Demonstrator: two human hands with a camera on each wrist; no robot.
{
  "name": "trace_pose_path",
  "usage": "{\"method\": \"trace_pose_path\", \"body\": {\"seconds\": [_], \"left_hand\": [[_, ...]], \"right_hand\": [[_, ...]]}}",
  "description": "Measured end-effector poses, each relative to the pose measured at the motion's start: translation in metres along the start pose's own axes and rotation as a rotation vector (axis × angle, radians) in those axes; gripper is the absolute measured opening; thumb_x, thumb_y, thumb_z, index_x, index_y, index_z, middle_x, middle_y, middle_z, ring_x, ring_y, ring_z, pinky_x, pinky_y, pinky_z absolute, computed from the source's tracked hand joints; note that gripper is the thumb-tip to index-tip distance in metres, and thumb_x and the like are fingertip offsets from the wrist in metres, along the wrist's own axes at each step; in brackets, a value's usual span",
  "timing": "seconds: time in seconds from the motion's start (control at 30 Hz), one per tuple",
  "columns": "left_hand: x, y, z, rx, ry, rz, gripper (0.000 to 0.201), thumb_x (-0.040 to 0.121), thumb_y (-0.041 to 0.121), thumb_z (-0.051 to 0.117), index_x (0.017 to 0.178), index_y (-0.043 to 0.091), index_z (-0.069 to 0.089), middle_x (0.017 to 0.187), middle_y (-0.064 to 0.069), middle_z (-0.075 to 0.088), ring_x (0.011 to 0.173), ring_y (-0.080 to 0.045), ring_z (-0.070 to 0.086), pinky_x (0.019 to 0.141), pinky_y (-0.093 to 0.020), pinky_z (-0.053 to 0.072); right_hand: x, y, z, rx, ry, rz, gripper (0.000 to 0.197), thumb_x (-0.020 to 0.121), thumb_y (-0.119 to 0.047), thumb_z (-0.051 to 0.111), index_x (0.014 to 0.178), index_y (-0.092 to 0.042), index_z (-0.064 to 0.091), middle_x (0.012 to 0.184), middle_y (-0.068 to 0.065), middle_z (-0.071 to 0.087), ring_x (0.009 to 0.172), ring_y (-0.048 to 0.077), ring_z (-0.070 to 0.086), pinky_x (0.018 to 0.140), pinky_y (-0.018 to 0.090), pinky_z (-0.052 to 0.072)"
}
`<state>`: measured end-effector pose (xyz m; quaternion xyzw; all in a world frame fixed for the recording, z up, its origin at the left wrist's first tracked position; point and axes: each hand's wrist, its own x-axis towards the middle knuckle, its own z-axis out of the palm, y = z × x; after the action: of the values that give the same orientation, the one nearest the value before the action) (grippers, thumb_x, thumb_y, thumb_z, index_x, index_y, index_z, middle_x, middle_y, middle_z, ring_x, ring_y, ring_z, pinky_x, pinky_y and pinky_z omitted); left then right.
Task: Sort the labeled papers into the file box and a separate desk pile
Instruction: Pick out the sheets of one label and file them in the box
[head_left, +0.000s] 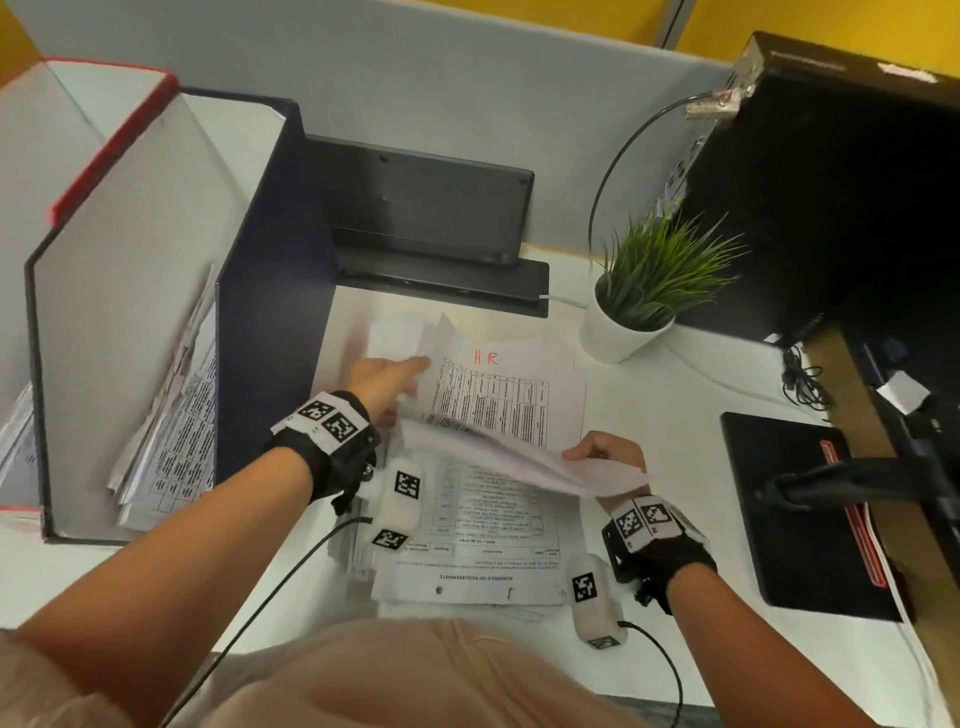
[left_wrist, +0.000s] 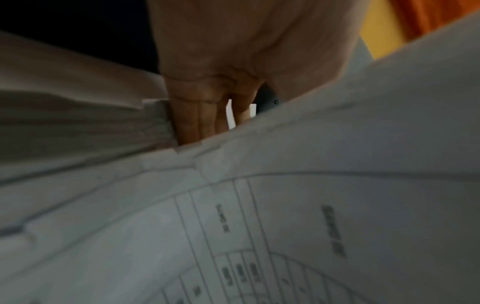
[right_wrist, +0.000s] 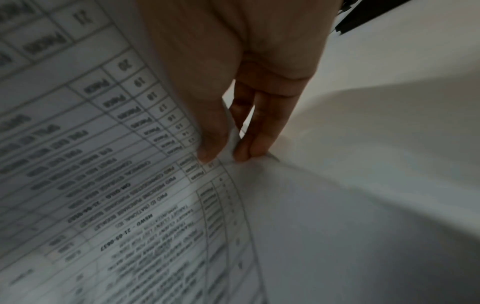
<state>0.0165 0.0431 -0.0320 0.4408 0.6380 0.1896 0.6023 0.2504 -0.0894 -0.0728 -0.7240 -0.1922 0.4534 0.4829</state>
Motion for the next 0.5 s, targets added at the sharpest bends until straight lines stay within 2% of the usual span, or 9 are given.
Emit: {"method": "trace_pose_path", "body": {"seconds": [0.07,0.13,0.2,0.23,0.3,0.33,0.4,0.43,0.5], "left_hand": [[0.001,-0.001,0.001,0.135,-0.014,0.002,0.042,0.073,0.037,0.076,0.103,0.01,0.064,0.097,-0.005,0.068,0.088,-0.022,0.065,0.068,-0.033,0.053],[-0.001,0.0,0.006,0.19,-0.004,0.068,0.041,0.072,0.023,0.079,0.106,0.008,0.064,0.099,-0.008,0.066,0.084,-0.02,0.064,0.075,-0.034,0.055],[-0.003,-0.002,0.011,0.276,0.022,0.161,0.041,0.078,0.014,0.073,0.116,0.005,0.061,0.103,-0.012,0.064,0.085,-0.024,0.062,0.083,-0.034,0.053],[-0.004,-0.002,0.012,0.327,0.023,0.203,0.042,0.082,0.012,0.069,0.122,0.005,0.058,0.105,-0.015,0.063,0.089,-0.029,0.061,0.087,-0.036,0.051],[-0.008,-0.004,0.012,0.34,-0.02,0.263,0.041,0.088,0.011,0.061,0.128,0.005,0.055,0.105,-0.022,0.061,0.092,-0.035,0.058,0.095,-0.041,0.046],[-0.01,-0.004,0.012,0.297,-0.053,0.281,0.038,0.089,0.01,0.058,0.128,0.005,0.055,0.104,-0.021,0.061,0.089,-0.031,0.056,0.094,-0.04,0.046],[-0.016,-0.004,0.01,0.16,-0.096,0.311,0.03,0.09,0.005,0.054,0.12,0.004,0.06,0.109,-0.017,0.064,0.091,-0.022,0.057,0.091,-0.034,0.047],[-0.019,-0.004,0.01,0.096,-0.102,0.316,0.024,0.09,0.003,0.053,0.113,0.003,0.063,0.108,-0.015,0.065,0.092,-0.021,0.059,0.088,-0.031,0.048],[-0.024,-0.005,0.008,0.043,-0.084,0.322,0.015,0.089,0.0,0.052,0.095,0.004,0.065,0.097,-0.011,0.066,0.089,-0.019,0.058,0.079,-0.022,0.047]], "right_hand": [[-0.001,0.001,0.0,0.114,-0.015,0.058,0.053,0.068,0.02,0.043,0.026,-0.012,0.048,0.039,-0.002,0.048,0.039,0.013,0.049,0.045,0.014,0.041],[-0.004,0.002,0.001,0.154,0.008,0.062,0.048,0.063,0.017,0.048,0.027,-0.014,0.05,0.055,0.005,0.047,0.056,0.021,0.047,0.057,0.022,0.041],[-0.005,0.002,0.004,0.207,0.035,0.075,0.038,0.06,0.014,0.052,0.033,-0.013,0.053,0.068,0.007,0.046,0.064,0.024,0.045,0.061,0.028,0.04],[-0.005,0.001,0.006,0.255,0.039,0.103,0.032,0.062,0.015,0.05,0.04,-0.007,0.054,0.07,0.008,0.047,0.064,0.024,0.046,0.059,0.029,0.041],[-0.003,-0.001,0.006,0.31,0.034,0.145,0.027,0.069,0.017,0.044,0.049,0.0,0.051,0.066,0.01,0.051,0.06,0.024,0.046,0.055,0.028,0.042],[-0.003,-0.001,0.005,0.324,0.027,0.136,0.033,0.07,0.017,0.041,0.044,-0.001,0.051,0.06,0.011,0.053,0.057,0.026,0.046,0.053,0.026,0.042],[-0.002,0.001,0.003,0.263,0.01,0.06,0.05,0.073,0.019,0.037,0.033,-0.009,0.05,0.047,0.007,0.054,0.053,0.025,0.044,0.049,0.021,0.042],[-0.004,0.001,0.003,0.173,0.01,0.002,0.054,0.075,0.019,0.037,0.034,-0.013,0.05,0.046,0.004,0.054,0.053,0.024,0.045,0.05,0.021,0.041],[-0.006,0.003,0.002,-0.019,0.042,-0.105,0.045,0.076,0.017,0.047,0.043,-0.014,0.047,0.05,0.001,0.053,0.053,0.017,0.044,0.052,0.022,0.038]]}}
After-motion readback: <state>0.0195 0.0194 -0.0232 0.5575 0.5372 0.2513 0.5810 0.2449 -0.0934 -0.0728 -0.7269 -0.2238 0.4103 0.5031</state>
